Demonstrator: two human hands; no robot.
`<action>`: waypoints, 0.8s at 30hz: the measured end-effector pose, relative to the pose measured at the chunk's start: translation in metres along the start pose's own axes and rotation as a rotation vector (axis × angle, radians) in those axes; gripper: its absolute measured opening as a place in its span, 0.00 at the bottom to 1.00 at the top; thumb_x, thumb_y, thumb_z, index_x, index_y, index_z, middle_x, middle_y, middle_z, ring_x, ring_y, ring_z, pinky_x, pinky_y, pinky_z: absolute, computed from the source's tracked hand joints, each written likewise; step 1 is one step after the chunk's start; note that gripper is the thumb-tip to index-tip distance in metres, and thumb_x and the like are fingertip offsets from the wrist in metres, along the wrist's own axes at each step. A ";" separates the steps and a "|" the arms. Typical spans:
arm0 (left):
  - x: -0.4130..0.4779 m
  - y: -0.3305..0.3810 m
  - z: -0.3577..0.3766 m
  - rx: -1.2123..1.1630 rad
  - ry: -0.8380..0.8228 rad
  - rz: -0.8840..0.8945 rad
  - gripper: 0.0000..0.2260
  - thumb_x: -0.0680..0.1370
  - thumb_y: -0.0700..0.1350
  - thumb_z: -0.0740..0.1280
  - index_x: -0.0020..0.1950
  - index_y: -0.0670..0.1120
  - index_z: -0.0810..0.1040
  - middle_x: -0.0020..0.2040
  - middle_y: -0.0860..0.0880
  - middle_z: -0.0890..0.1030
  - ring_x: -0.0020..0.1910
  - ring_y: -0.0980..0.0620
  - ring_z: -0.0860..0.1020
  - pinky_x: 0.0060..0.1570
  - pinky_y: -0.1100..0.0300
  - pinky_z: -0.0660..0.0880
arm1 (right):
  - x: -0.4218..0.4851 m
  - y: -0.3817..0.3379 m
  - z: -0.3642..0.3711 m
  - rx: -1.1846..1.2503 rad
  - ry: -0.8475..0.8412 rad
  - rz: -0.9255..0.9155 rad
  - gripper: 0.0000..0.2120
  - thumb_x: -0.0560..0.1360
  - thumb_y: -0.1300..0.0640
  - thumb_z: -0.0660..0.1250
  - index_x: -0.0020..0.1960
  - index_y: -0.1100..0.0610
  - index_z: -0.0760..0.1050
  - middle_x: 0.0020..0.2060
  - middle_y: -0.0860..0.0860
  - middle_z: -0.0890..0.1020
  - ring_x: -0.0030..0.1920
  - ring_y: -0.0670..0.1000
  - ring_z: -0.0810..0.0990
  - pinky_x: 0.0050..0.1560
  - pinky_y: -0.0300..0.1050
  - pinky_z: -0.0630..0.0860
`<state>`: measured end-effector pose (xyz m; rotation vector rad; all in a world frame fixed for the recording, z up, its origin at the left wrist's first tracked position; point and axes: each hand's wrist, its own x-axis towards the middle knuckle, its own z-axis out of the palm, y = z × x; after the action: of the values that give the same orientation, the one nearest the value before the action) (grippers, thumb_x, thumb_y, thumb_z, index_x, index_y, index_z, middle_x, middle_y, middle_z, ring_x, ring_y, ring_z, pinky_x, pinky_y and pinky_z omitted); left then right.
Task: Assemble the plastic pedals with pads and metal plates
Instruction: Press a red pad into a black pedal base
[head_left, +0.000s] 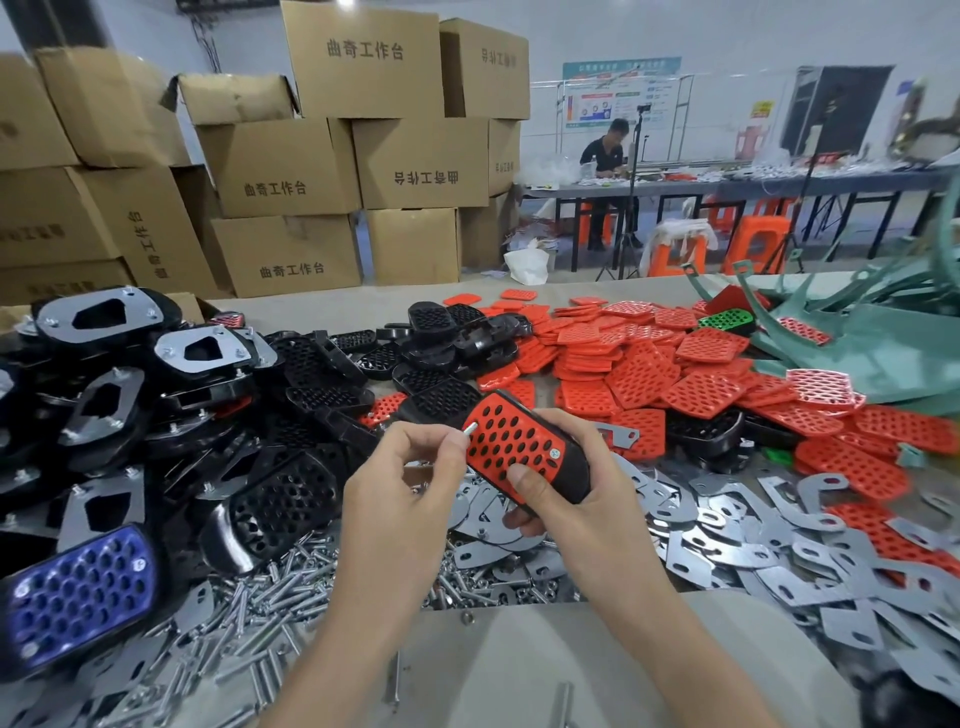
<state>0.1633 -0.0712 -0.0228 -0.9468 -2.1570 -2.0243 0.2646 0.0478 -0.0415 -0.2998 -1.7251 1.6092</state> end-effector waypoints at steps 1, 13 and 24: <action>-0.001 0.000 0.001 0.006 -0.007 0.002 0.03 0.78 0.53 0.70 0.45 0.57 0.80 0.42 0.58 0.84 0.39 0.60 0.80 0.39 0.70 0.75 | 0.000 0.000 0.000 -0.006 0.000 -0.009 0.23 0.79 0.62 0.71 0.56 0.32 0.76 0.47 0.47 0.86 0.36 0.55 0.86 0.36 0.42 0.81; 0.005 0.000 -0.003 -0.093 -0.109 -0.018 0.05 0.80 0.49 0.67 0.47 0.50 0.79 0.42 0.58 0.83 0.43 0.61 0.80 0.46 0.66 0.75 | 0.000 -0.001 0.000 -0.009 -0.037 -0.023 0.26 0.79 0.63 0.71 0.53 0.28 0.76 0.46 0.45 0.86 0.34 0.54 0.85 0.38 0.43 0.82; 0.002 -0.001 -0.005 -0.215 -0.276 -0.084 0.11 0.79 0.53 0.58 0.58 0.51 0.73 0.51 0.55 0.83 0.52 0.55 0.83 0.49 0.68 0.78 | -0.001 -0.002 0.001 0.006 -0.084 0.010 0.26 0.78 0.67 0.71 0.53 0.33 0.78 0.46 0.46 0.85 0.36 0.53 0.85 0.36 0.38 0.80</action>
<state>0.1592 -0.0754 -0.0221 -1.2496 -2.1689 -2.3271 0.2655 0.0465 -0.0397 -0.2413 -1.7847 1.6548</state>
